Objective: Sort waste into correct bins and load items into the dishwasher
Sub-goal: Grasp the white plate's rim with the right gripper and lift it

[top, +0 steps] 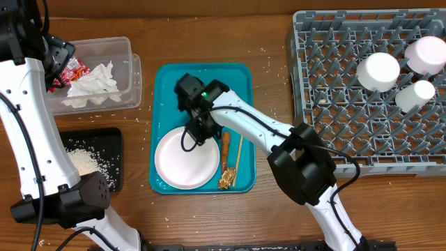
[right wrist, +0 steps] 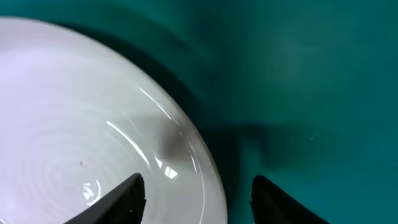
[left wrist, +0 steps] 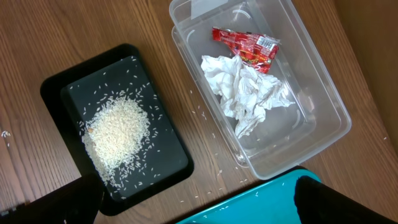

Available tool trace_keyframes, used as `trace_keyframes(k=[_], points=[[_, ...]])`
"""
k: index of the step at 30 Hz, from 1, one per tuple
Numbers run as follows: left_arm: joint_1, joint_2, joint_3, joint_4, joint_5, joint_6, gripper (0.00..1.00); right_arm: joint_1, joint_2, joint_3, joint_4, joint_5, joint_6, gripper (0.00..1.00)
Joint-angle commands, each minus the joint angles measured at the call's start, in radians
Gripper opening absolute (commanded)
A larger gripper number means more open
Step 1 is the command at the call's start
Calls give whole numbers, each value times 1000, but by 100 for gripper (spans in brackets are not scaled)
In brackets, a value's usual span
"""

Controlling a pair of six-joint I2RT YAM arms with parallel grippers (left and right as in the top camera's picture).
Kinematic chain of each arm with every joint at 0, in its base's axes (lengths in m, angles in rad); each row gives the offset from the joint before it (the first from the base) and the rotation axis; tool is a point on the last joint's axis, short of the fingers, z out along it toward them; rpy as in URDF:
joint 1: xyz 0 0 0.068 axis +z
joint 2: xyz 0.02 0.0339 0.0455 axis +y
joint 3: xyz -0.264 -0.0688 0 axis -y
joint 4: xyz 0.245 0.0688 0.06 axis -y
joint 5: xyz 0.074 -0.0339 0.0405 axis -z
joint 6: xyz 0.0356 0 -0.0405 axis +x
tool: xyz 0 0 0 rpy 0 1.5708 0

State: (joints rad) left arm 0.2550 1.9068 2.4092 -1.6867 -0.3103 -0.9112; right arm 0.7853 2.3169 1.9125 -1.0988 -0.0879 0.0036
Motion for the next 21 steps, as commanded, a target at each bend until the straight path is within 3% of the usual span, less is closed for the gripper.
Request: trace_keyframes(k=[1, 8, 13, 21], points=[[-7, -11, -1, -1, -3, -12, 100, 0, 2, -25, 17, -18, -8, 54], [-7, -11, -1, -1, -4, -12, 100, 0, 2, -19, 20, -18, 21, 31], [-7, -11, -1, -1, -3, -12, 100, 0, 1, 14, 6, -18, 34, 6], [-7, -11, -1, -1, -3, -12, 100, -15, 0, 79, -57, -10, 47, 4]])
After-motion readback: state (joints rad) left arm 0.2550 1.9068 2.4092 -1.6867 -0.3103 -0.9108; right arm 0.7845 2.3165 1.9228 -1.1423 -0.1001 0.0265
